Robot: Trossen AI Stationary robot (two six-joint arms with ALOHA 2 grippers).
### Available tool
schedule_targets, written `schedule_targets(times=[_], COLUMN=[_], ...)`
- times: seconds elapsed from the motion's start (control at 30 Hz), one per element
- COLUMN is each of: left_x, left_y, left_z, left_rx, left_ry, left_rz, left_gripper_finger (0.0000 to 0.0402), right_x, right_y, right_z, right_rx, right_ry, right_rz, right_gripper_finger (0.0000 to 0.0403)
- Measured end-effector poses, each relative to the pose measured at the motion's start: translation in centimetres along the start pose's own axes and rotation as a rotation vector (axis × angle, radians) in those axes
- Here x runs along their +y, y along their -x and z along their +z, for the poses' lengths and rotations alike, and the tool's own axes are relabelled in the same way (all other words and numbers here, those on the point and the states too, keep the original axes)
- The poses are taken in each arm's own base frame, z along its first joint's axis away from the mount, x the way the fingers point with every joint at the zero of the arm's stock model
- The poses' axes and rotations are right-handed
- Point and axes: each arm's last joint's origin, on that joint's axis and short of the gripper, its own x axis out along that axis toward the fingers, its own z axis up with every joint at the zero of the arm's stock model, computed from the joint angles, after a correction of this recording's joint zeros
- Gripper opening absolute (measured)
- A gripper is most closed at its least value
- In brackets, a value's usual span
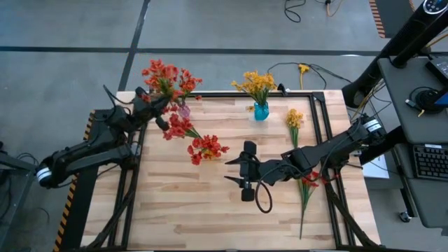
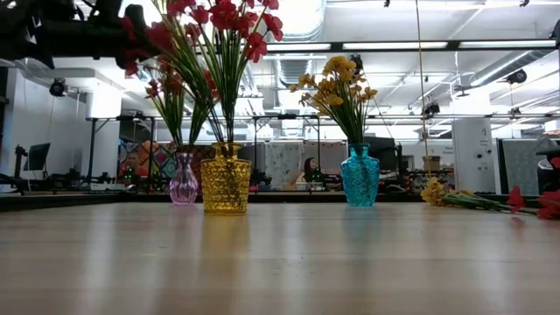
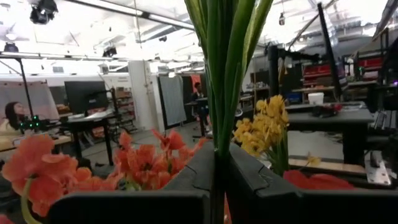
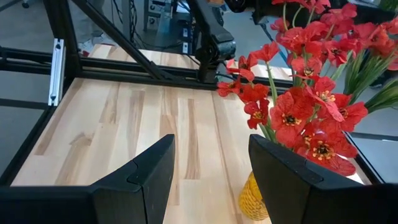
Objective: Sort flowers into vase by color
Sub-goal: Put the orange flower into the pink vase
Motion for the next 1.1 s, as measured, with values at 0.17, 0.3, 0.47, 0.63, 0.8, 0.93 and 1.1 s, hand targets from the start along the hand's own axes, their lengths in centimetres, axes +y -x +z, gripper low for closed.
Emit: schedule_targets(times=[0.17, 0.3, 0.47, 0.63, 0.8, 0.93, 1.1], left_x=[0.2, 0.3, 0.3, 0.2, 0.2, 0.1, 0.0], left_y=[-0.6, -1.1, -1.4, -1.6, -1.4, -1.1, -1.4], left_z=[-0.6, -0.8, -1.2, -1.8, -2.2, -2.6, -3.2], left_rx=[0.028, 0.017, 0.029, 0.045, 0.013, -0.013, 0.011], left_ry=[-0.012, -0.015, -0.015, -0.014, -0.008, -0.009, -0.017], left_rz=[0.016, 0.024, 0.023, 0.021, 0.025, 0.028, 0.026], left_gripper_finger=[0.0001, 0.0001, 0.0001, 0.0001, 0.0001, 0.0001, 0.0001], right_x=[0.0, 0.0, 0.0, 0.0, 0.0, 0.0, 0.0], right_y=[-0.1, -0.1, -0.1, -0.1, -0.1, -0.1, -0.1], right_z=[-0.2, -0.2, -0.3, -0.3, -0.3, -0.3, -0.2], right_rx=[-0.003, -0.002, -0.002, -0.002, -0.002, -0.002, -0.011], right_ry=[-0.006, -0.009, -0.009, -0.009, -0.009, -0.009, -0.012], right_rz=[-0.002, -0.002, -0.002, -0.002, -0.002, -0.002, -0.002], right_gripper_finger=[0.0199, 0.0199, 0.0199, 0.0199, 0.0199, 0.0199, 0.0199])
